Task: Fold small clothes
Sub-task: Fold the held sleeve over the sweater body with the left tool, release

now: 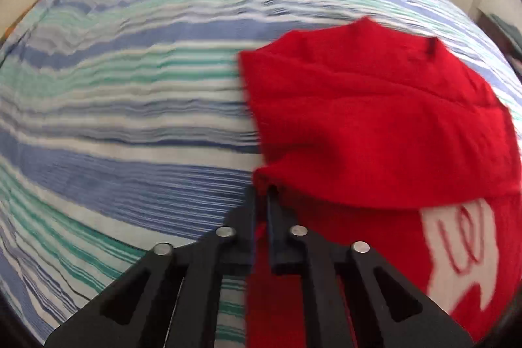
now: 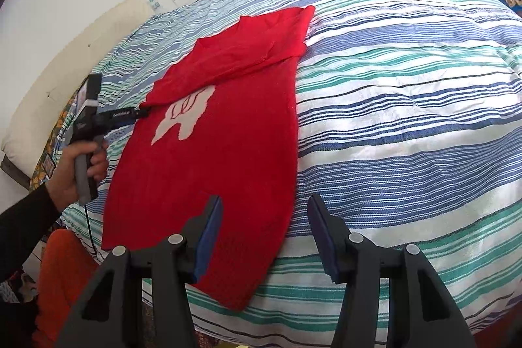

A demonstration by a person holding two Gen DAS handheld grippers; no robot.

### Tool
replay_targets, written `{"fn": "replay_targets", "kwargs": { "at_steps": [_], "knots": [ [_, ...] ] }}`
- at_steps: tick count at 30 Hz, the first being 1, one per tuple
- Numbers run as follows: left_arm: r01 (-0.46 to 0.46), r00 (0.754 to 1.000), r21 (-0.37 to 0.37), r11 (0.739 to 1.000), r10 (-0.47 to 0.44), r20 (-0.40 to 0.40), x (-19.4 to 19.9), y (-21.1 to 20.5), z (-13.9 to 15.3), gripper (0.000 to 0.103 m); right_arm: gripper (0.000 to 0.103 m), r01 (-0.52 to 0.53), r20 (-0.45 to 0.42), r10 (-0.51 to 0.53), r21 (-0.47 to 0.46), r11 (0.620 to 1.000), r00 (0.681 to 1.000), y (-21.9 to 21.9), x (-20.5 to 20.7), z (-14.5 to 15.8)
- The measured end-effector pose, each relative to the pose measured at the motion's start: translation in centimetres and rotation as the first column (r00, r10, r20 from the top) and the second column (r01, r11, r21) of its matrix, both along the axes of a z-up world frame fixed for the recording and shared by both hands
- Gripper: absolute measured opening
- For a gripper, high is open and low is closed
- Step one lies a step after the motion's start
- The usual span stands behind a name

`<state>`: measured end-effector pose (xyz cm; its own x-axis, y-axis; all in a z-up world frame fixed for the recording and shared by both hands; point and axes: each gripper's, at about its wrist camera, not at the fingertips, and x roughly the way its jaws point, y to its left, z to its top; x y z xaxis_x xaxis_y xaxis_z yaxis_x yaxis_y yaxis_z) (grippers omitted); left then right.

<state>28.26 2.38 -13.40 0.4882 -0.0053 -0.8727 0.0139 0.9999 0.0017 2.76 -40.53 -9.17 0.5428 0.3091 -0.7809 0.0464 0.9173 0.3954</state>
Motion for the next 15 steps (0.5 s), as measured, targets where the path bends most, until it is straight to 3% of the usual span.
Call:
{"fn": "replay_targets", "kwargs": {
  "at_steps": [2, 7, 13, 14, 15],
  "knots": [
    [-0.066, 0.998, -0.058, 0.996, 0.067, 0.013, -0.6, 1.6, -0.4, 0.002, 0.054, 0.007, -0.002, -0.007, 0.004, 1.000, 1.000, -0.1, 0.1, 0.0],
    [-0.007, 1.000, 0.023, 1.000, 0.007, 0.028, -2.4, 0.7, -0.8, 0.004, 0.054, 0.005, -0.013, -0.005, 0.015, 1.000, 1.000, -0.3, 0.5, -0.4],
    [-0.065, 0.998, -0.009, 0.998, 0.065, -0.026, -4.0, 2.8, -0.4, 0.009, 0.054, -0.013, -0.005, 0.013, 0.000, 1.000, 1.000, 0.2, 0.3, -0.1],
    [-0.074, 0.997, -0.007, 0.997, 0.074, -0.029, -4.9, 3.2, 0.1, 0.019, 0.054, -0.010, 0.004, 0.010, -0.007, 1.000, 1.000, 0.2, 0.3, 0.1],
    [-0.078, 0.997, -0.005, 0.997, 0.077, -0.027, -5.8, 3.5, 0.7, 0.038, 0.054, -0.006, 0.014, 0.006, -0.018, 1.000, 1.000, 0.1, 0.1, 0.4]
  ]
}}
